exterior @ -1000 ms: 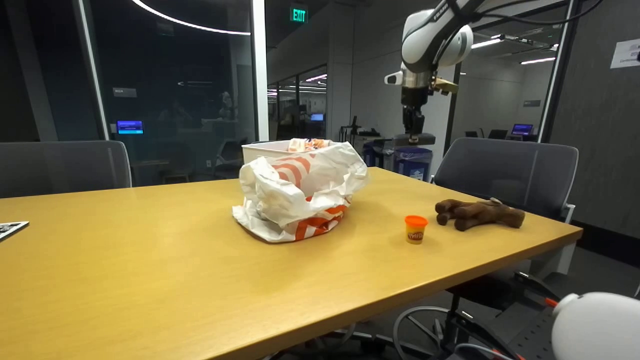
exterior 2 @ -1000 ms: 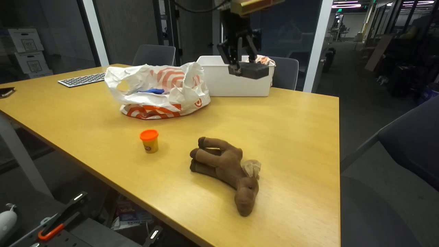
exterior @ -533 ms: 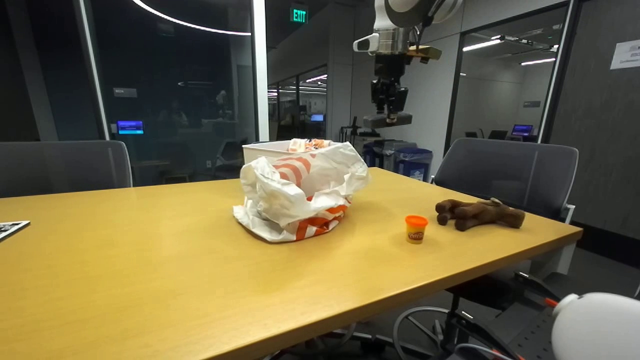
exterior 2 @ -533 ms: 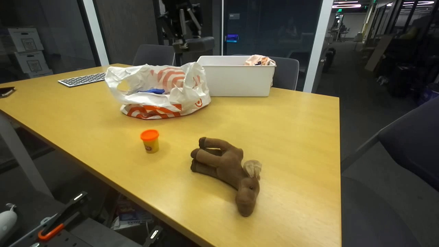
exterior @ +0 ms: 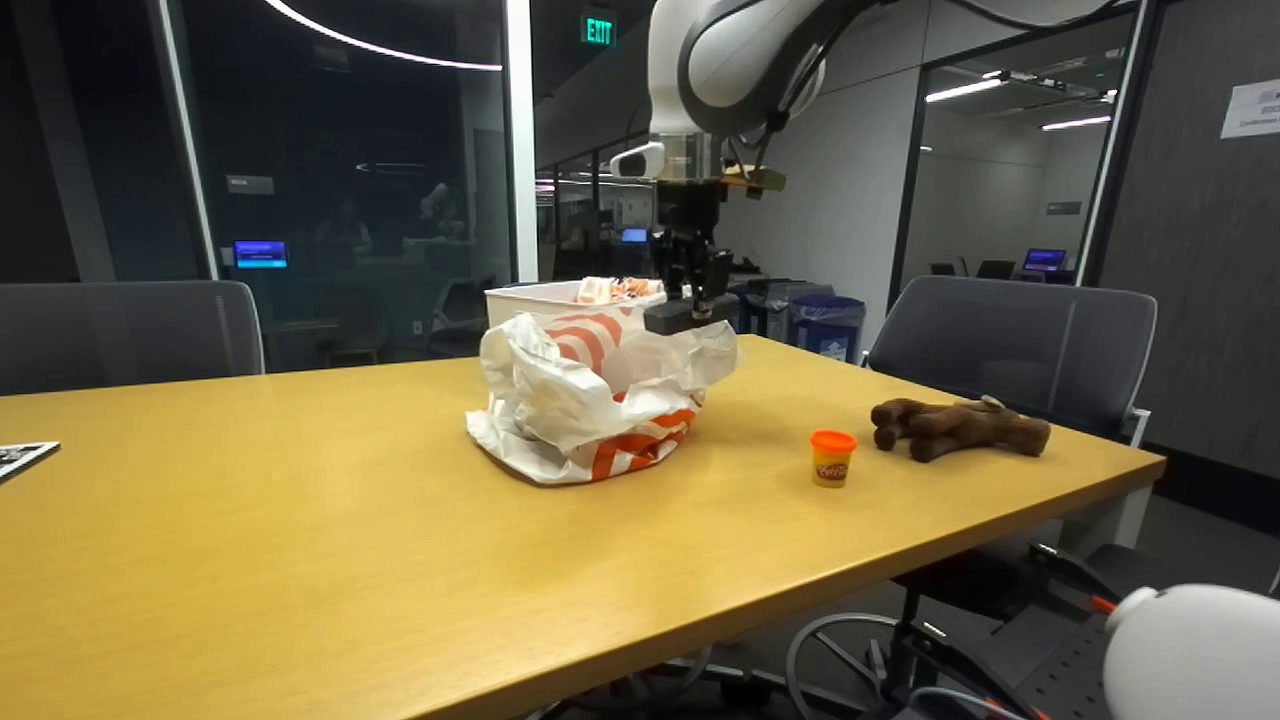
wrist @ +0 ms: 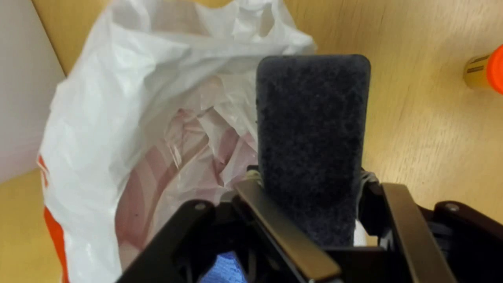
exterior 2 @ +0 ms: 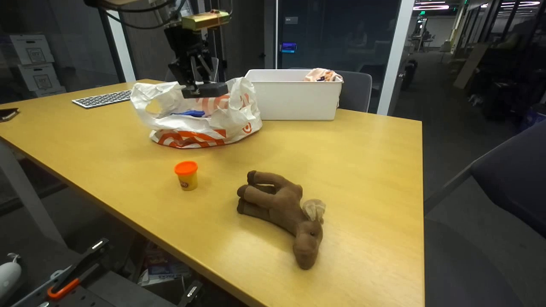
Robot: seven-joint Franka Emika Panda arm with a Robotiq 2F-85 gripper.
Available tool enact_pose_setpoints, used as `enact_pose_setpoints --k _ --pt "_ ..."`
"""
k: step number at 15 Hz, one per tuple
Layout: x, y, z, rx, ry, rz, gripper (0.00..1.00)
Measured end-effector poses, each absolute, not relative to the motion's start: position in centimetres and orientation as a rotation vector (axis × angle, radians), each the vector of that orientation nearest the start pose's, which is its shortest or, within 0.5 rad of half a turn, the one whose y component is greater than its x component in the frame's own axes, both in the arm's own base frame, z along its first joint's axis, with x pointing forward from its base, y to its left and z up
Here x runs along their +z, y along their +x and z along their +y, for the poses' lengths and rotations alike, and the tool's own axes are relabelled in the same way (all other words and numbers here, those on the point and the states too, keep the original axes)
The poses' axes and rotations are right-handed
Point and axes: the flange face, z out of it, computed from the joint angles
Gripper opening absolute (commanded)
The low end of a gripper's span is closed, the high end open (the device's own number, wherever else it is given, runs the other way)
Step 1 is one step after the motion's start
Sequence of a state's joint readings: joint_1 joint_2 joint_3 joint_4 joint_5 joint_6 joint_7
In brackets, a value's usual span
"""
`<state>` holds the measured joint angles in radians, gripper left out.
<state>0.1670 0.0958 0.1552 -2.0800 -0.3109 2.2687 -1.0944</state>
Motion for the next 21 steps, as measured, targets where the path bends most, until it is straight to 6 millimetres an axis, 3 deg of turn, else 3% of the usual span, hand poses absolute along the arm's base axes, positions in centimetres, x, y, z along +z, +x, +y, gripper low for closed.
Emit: enact_pose_setpoints --k 3,5,6,8,10,11,13,15,18,21 --pt "36.0 56.2 20.6 -0.019 1.872 2.161 0.31" --pt "35.3 57.2 23.0 0.036 1.791 2.199 0.31" --pt "35.3 57.5 24.1 0.076 1.763 2.211 0.81" --pt "36.1 58.2 25.7 0.155 1.724 2.224 0.88" --pt "36.8 59.0 26.1 0.187 1.698 2.232 1.00" --pt "37.0 59.3 25.8 0.192 1.691 2.236 1.00" --pt "37.2 60.1 24.4 0.190 1.705 2.231 1.00" --pt "37.1 60.9 21.7 0.161 1.761 2.199 1.00" --pt "37.4 61.7 15.8 0.031 1.926 2.059 1.00" --pt "38.9 60.5 10.0 -0.118 2.099 1.918 1.00"
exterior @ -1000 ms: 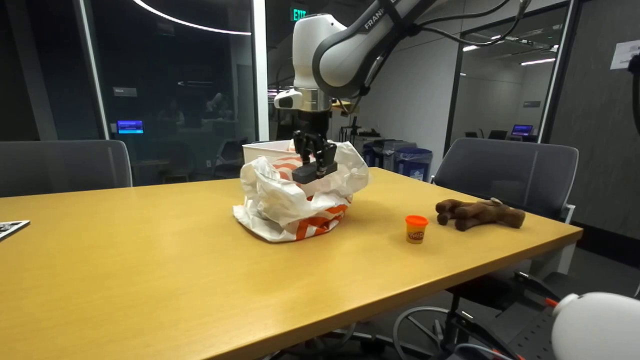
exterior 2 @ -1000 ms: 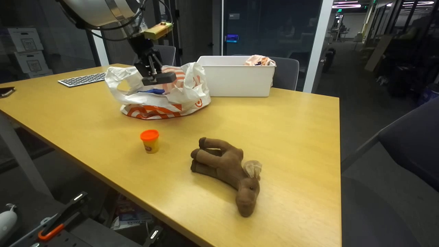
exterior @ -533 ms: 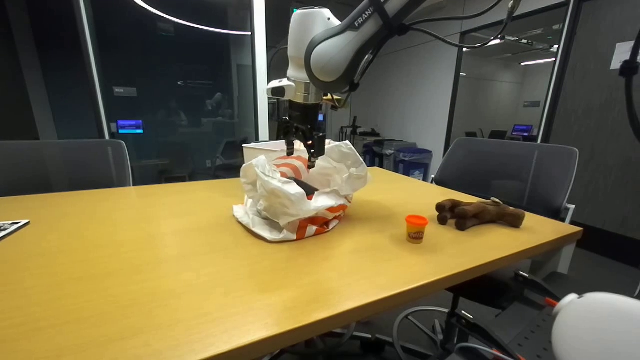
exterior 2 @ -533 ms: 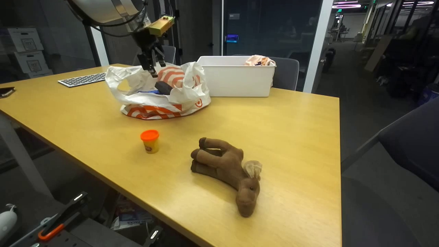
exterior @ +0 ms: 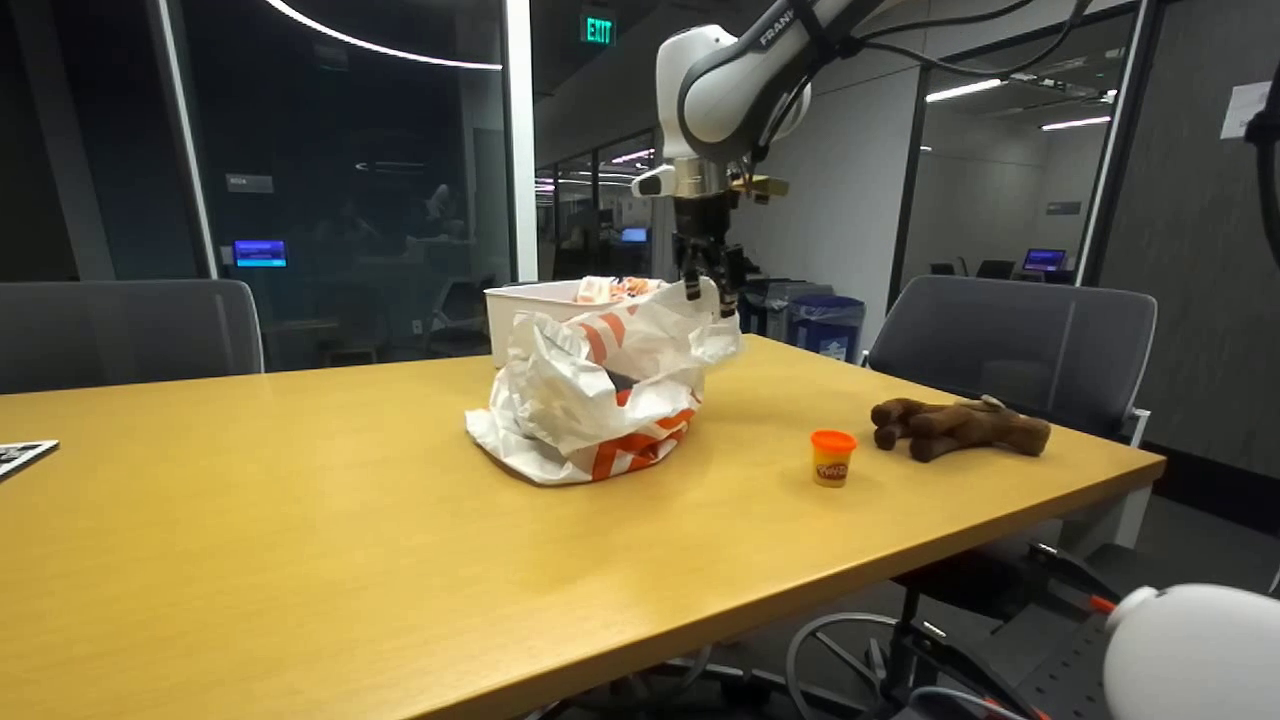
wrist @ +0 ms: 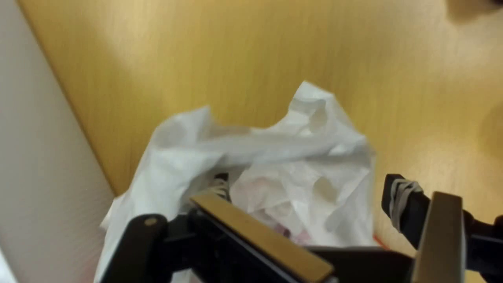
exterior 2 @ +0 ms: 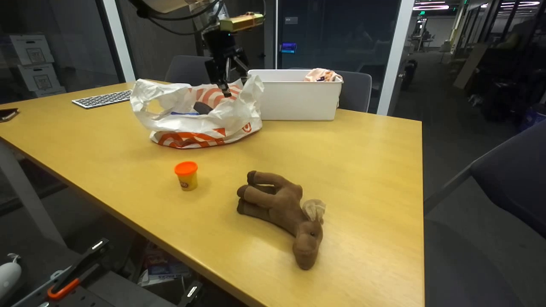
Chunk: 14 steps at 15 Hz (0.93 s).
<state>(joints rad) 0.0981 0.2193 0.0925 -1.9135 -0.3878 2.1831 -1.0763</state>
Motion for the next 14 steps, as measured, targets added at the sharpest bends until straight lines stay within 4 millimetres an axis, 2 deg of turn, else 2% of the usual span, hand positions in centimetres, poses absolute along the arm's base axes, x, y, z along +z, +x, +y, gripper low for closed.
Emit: enact_pose_setpoints --k 3,9,11,14 --pt "41.6 56.8 5.5 0.239 -2.562 -2.043 1.00" --pt "47.9 48.8 -1.9 0.093 -2.456 -1.650 1.00" --pt "48.5 47.5 -5.1 0.027 -2.495 -1.518 1.00" --pt "46.4 47.7 -9.2 -0.066 -2.636 -1.347 1.00"
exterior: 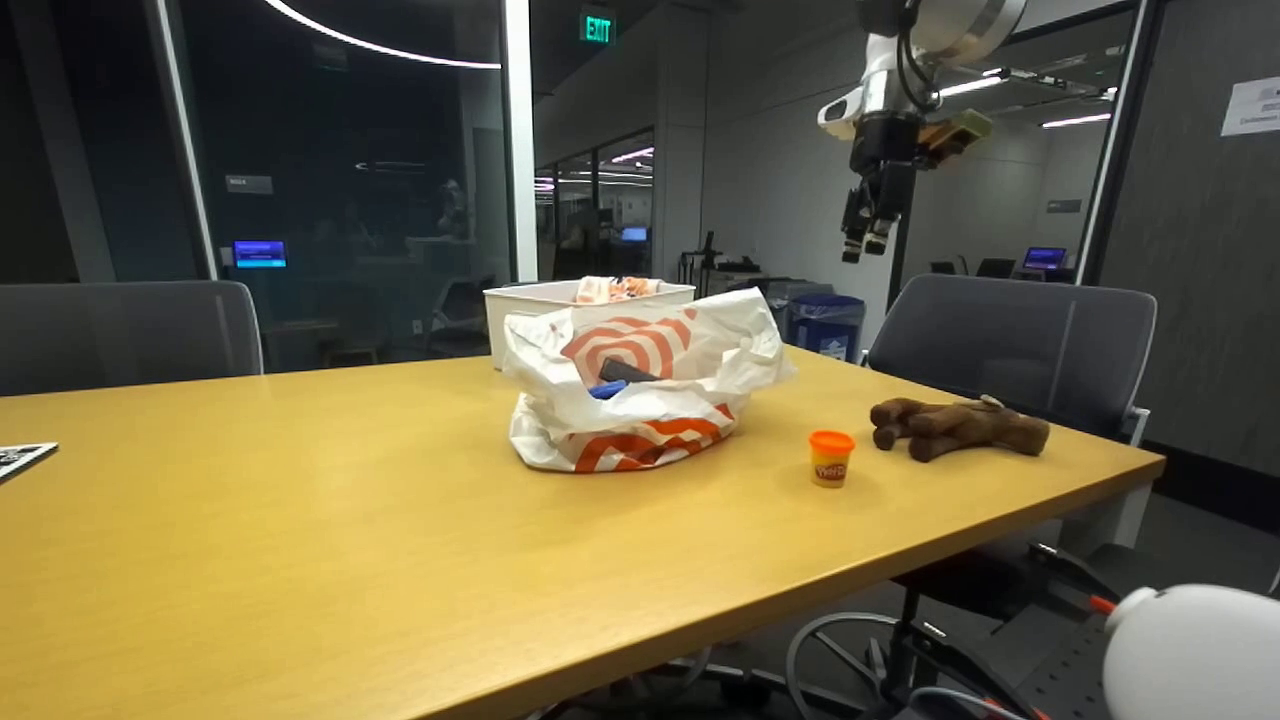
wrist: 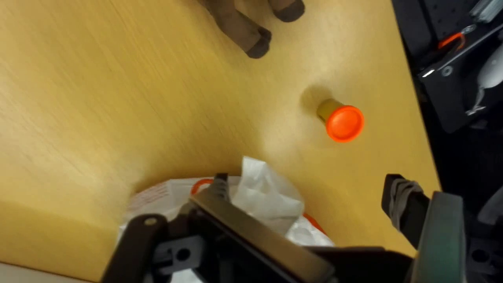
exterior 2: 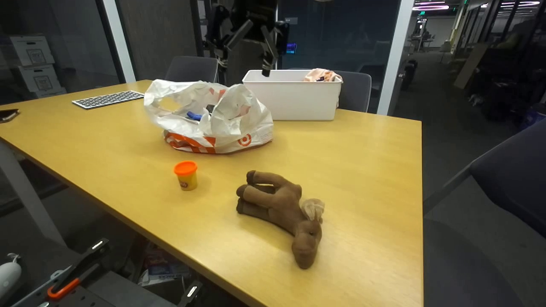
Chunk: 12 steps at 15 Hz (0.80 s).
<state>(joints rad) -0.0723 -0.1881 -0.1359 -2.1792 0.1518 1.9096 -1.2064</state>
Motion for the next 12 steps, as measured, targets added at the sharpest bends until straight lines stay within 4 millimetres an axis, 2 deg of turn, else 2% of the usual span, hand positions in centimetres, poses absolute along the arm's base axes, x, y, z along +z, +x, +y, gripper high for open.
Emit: enact_pose_setpoints --k 2,6,12 --pt "43.2 48.4 -10.7 -0.119 -2.735 -1.240 1.00" --pt "36.2 48.1 -11.3 -0.070 -2.854 -1.055 1.00" --pt "30.1 44.8 -12.3 0.112 -2.996 -0.835 1.00"
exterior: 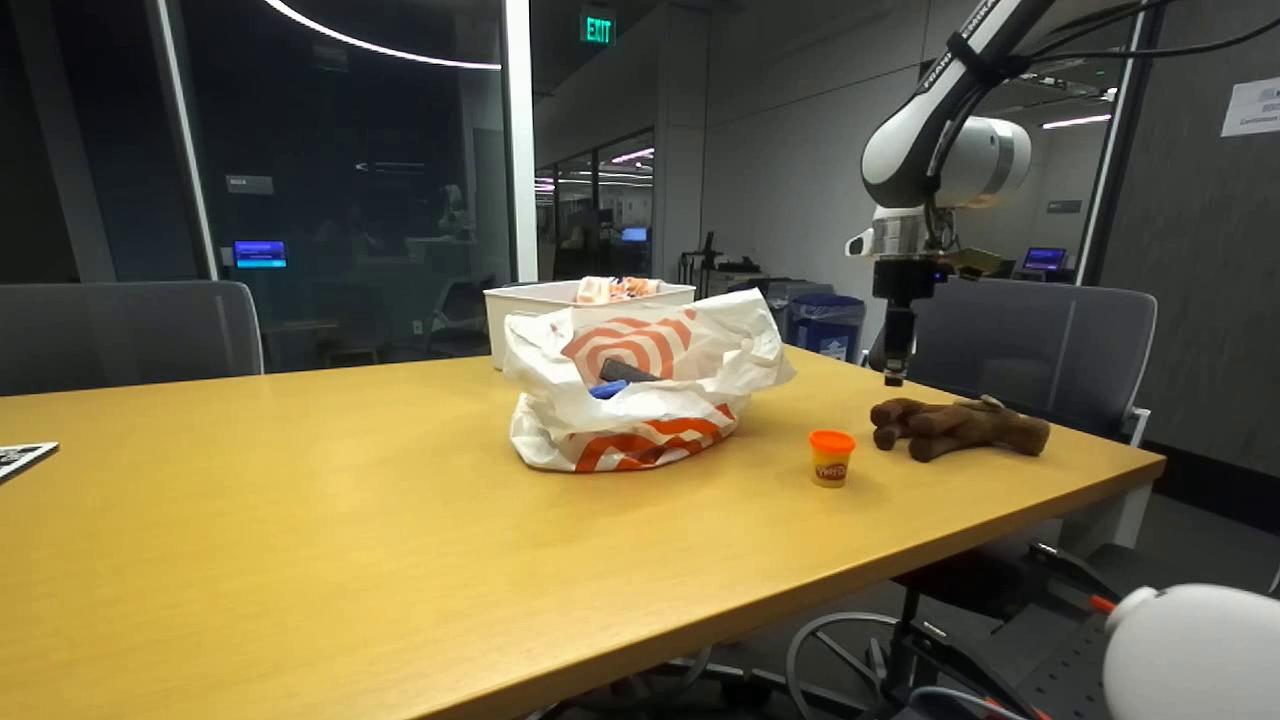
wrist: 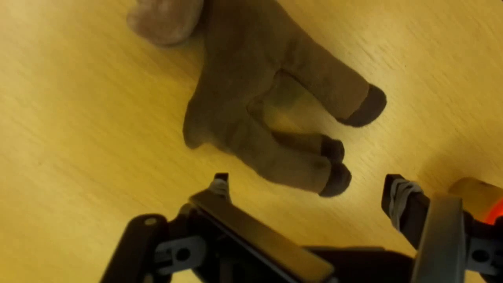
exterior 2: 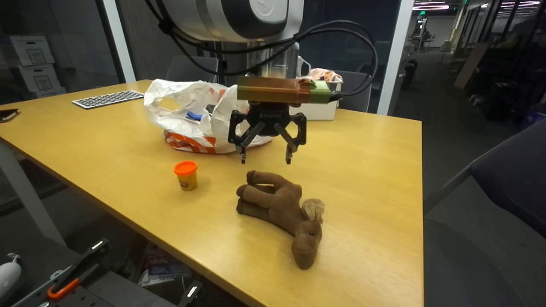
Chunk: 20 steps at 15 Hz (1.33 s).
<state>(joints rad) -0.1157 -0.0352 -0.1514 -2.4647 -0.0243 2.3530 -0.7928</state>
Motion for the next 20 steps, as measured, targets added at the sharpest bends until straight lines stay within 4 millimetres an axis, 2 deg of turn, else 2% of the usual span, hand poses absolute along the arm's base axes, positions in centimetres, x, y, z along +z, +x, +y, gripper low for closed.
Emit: enact_pose_setpoints --k 4,5,6,9,11,14,18,20 --pt "26.5 43.0 -13.5 0.185 -3.062 -0.745 1.00" --pt "25.5 42.9 -13.7 0.179 -3.075 -0.730 0.75" --pt "24.5 42.9 -14.0 0.169 -3.090 -0.716 0.73" --pt "21.8 42.9 -14.9 0.148 -3.127 -0.657 0.49" --pt "20.9 42.9 -15.0 0.146 -3.133 -0.636 0.34" --pt "21.0 43.1 -15.1 0.137 -3.140 -0.623 0.11" --pt "22.6 43.6 -15.4 0.113 -3.198 -0.605 0.03" --pt "25.1 43.9 -15.7 0.055 -3.253 -0.598 0.09"
